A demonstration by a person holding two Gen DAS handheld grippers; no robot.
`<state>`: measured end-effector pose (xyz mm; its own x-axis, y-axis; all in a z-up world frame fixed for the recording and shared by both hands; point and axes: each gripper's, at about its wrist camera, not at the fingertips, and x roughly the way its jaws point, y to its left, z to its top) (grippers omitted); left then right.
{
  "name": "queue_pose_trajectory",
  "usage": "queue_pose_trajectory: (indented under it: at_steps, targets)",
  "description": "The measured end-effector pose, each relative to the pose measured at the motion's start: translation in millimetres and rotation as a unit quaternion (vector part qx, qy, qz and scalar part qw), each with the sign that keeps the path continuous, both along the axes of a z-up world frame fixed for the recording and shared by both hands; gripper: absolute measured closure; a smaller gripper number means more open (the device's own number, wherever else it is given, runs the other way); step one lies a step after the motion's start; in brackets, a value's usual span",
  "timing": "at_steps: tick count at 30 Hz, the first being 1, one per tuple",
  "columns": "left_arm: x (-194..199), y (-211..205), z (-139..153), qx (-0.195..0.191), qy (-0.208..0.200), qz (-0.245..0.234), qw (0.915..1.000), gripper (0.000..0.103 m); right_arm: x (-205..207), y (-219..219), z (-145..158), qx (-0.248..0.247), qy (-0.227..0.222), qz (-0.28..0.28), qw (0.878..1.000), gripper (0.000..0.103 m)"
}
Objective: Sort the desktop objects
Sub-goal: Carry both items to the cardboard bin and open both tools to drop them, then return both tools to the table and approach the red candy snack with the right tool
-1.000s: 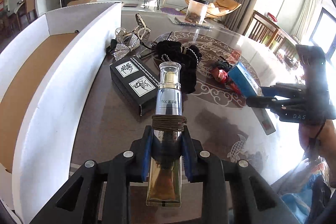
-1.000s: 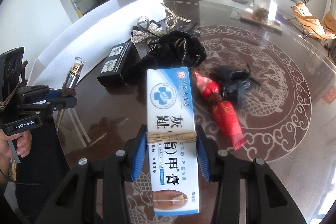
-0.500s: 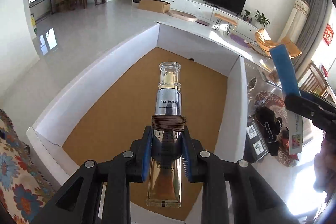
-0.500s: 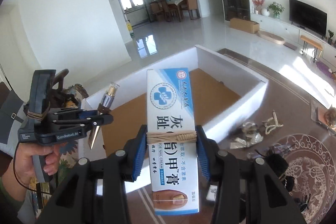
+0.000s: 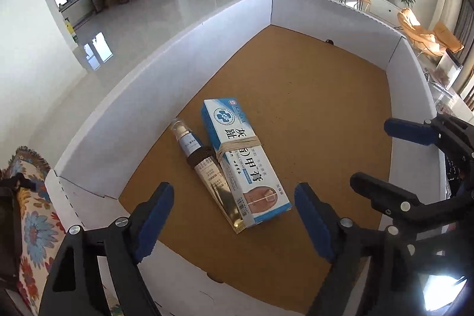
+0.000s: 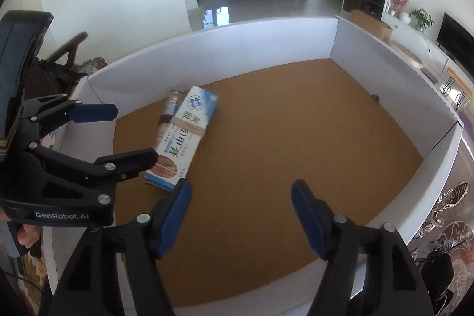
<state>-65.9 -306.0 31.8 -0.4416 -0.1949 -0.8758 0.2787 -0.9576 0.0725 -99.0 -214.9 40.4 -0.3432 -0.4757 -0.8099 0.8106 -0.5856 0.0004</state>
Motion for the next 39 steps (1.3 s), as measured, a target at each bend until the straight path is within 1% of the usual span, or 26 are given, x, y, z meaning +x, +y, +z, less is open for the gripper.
queue_pose_trajectory:
  at_steps: [1,2,3,4,5,8,11,14,16,18,19,20,21,23,25,26,28,29,31,33,35,37,39]
  targets:
    - [2.6,1.0,-3.6,-0.001,-0.014,-0.002,0.9999,0.020,-1.0,3.8,-1.7,0.007,0.000,-0.005,1.000,0.028]
    - [4.1,2.7,-9.2,-0.007,-0.026,0.000,0.9996,0.015,-0.3,6.5,-2.6,0.010,0.009,-0.005,1.000,0.029]
    - [3.4,7.5,-11.3,-0.028,-0.032,-0.003,0.9991,0.008,1.7,8.1,-2.7,0.007,0.014,0.005,1.000,0.029]
    - [3.2,12.1,-10.4,-0.045,-0.026,-0.007,0.9986,0.008,4.3,9.4,-3.8,0.008,0.020,0.013,1.000,0.029]
    - [5.4,15.0,-9.9,-0.050,-0.021,-0.008,0.9985,0.008,4.5,12.2,-5.2,0.014,0.028,0.020,0.999,0.029]
    - [10.0,17.5,-7.5,-0.039,-0.002,-0.006,0.9992,0.010,11.2,17.5,-8.7,0.035,0.048,0.036,0.998,0.030]
    - [18.6,21.8,-4.4,-0.029,0.012,0.000,0.9995,0.010,9.8,25.9,-7.0,0.028,0.043,0.036,0.998,0.031]
    - [22.5,27.4,-1.8,-0.012,0.022,-0.009,0.9997,0.010,10.0,32.2,-6.4,0.031,0.052,0.032,0.998,0.034]
    - [21.6,26.4,1.0,-0.015,0.024,-0.010,0.9996,0.010,8.5,27.8,-7.5,0.037,0.060,0.031,0.997,0.034]
    - [26.3,21.5,5.2,-0.006,0.035,0.001,0.9994,0.009,6.9,28.7,-4.0,0.030,0.064,0.018,0.997,0.034]
    - [31.6,19.6,8.8,-0.005,0.047,0.010,0.9988,0.009,7.9,34.7,5.3,0.006,0.063,0.006,0.998,0.033]
    - [37.4,18.9,13.9,-0.006,0.064,0.020,0.9977,0.009,9.0,45.0,16.0,-0.028,0.061,-0.003,0.998,0.031]
    - [45.8,20.2,22.1,-0.004,0.090,0.025,0.9956,0.009,10.8,55.9,27.1,-0.059,0.066,-0.013,0.996,0.026]
    - [59.8,27.2,42.0,0.004,0.137,0.026,0.9902,0.009,19.2,81.6,48.3,-0.102,0.091,-0.035,0.990,0.001]
    - [69.2,42.6,63.4,0.013,0.176,0.010,0.9843,0.009,31.2,111.6,62.8,-0.129,0.109,-0.046,0.985,0.000]
    - [71.7,54.8,73.7,0.018,0.190,-0.004,0.9817,0.008,36.5,127.7,66.6,-0.132,0.117,-0.054,0.983,0.000]
    - [75.5,80.2,91.8,0.028,0.207,-0.033,0.9773,0.006,45.3,162.7,68.3,-0.126,0.131,-0.078,0.980,0.000]
    - [77.5,95.6,99.8,0.035,0.212,-0.049,0.9753,0.002,48.9,182.0,66.3,-0.120,0.135,-0.091,0.979,0.000]
    - [80.2,129.5,110.3,0.053,0.219,-0.084,0.9706,0.000,54.5,222.8,58.2,-0.103,0.135,-0.122,0.978,0.000]
    - [82.0,163.4,116.5,0.081,0.217,-0.124,0.9650,0.000,58.9,266.1,45.8,-0.076,0.126,-0.157,0.977,0.000]
    - [80.2,197.4,113.3,0.107,0.193,-0.161,0.9619,0.000,62.4,310.3,30.1,-0.046,0.109,-0.194,0.974,0.000]
    - [77.1,232.9,97.8,0.128,0.152,-0.196,0.9601,0.000,66.7,352.9,13.3,-0.017,0.086,-0.233,0.968,0.000]
    - [73.7,264.4,73.9,0.138,0.114,-0.220,0.9589,0.000,72.2,389.9,-1.3,0.003,0.067,-0.269,0.961,0.000]
